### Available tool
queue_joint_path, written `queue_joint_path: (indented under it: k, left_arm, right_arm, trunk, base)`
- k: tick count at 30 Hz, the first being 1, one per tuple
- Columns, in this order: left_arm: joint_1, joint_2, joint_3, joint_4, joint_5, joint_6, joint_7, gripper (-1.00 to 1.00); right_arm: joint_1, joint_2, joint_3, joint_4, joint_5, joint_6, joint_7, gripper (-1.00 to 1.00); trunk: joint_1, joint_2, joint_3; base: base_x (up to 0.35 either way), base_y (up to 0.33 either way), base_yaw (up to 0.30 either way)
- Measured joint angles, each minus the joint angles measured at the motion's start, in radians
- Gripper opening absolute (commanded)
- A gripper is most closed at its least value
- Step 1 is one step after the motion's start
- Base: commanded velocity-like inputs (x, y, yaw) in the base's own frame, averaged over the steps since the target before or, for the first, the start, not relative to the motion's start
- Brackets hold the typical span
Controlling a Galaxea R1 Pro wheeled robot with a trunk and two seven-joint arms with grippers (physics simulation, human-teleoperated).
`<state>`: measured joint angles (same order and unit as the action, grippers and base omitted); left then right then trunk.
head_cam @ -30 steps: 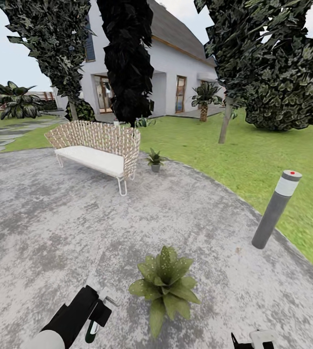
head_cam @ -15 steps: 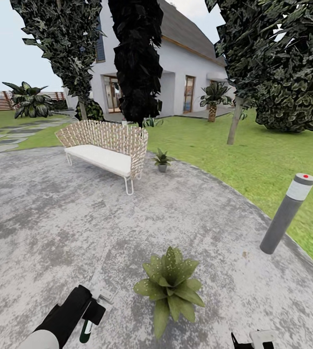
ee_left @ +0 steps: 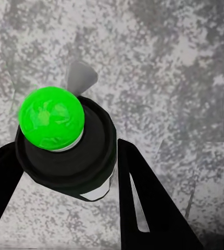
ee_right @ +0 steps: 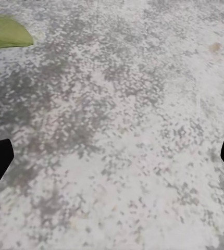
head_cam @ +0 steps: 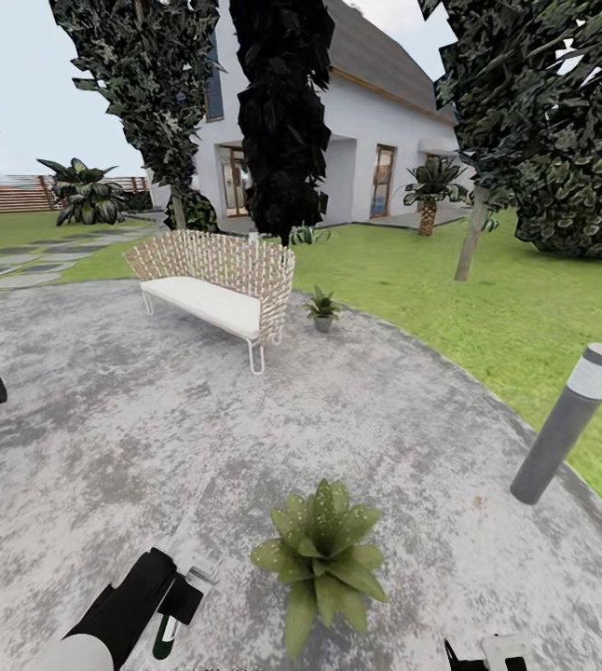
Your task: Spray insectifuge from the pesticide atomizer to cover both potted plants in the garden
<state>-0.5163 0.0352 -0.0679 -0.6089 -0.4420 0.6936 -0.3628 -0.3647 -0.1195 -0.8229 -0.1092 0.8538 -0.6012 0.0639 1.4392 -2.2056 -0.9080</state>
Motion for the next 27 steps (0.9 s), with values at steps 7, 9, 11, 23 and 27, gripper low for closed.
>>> queue_joint_path:
  k: [7, 9, 11, 23, 27]
  left_arm:
    - [0.000, 0.007, 0.003, 0.000, 0.001, 0.002, 0.000, -1.00]
    - [0.000, 0.007, 0.003, 0.000, 0.001, 0.002, 0.000, -1.00]
    - [0.000, 0.004, 0.003, 0.000, 0.001, 0.002, 0.001, -1.00]
    - [0.000, -0.002, -0.008, 0.001, -0.001, 0.000, 0.002, -1.00]
    - [0.000, -0.001, -0.008, 0.001, -0.001, 0.000, 0.002, -1.00]
  right_arm:
    - [0.000, 0.000, 0.000, 0.000, 0.000, 0.000, 0.000, 1.00]
    - [0.000, 0.000, 0.000, 0.000, 0.000, 0.000, 0.000, 1.00]
    - [0.000, 0.000, 0.000, 0.000, 0.000, 0.000, 0.000, 1.00]
    - [0.000, 0.000, -0.001, 0.000, 0.000, -0.001, 0.000, 1.00]
    - [0.000, 0.000, -0.001, 0.000, 0.000, 0.000, 0.000, 1.00]
  trunk:
    - [0.000, 0.000, 0.000]
    - [0.000, 0.000, 0.000]
    - [0.000, 0.000, 0.000]
    - [0.000, 0.000, 0.000]
    - [0.000, 0.000, 0.000]
  base:
    - [0.000, -0.009, 0.278]
    - [0.000, 0.000, 0.278]
    - [0.000, 0.000, 0.276]
    - [0.000, -0.111, 0.036]
    - [0.000, -0.269, 0.000]
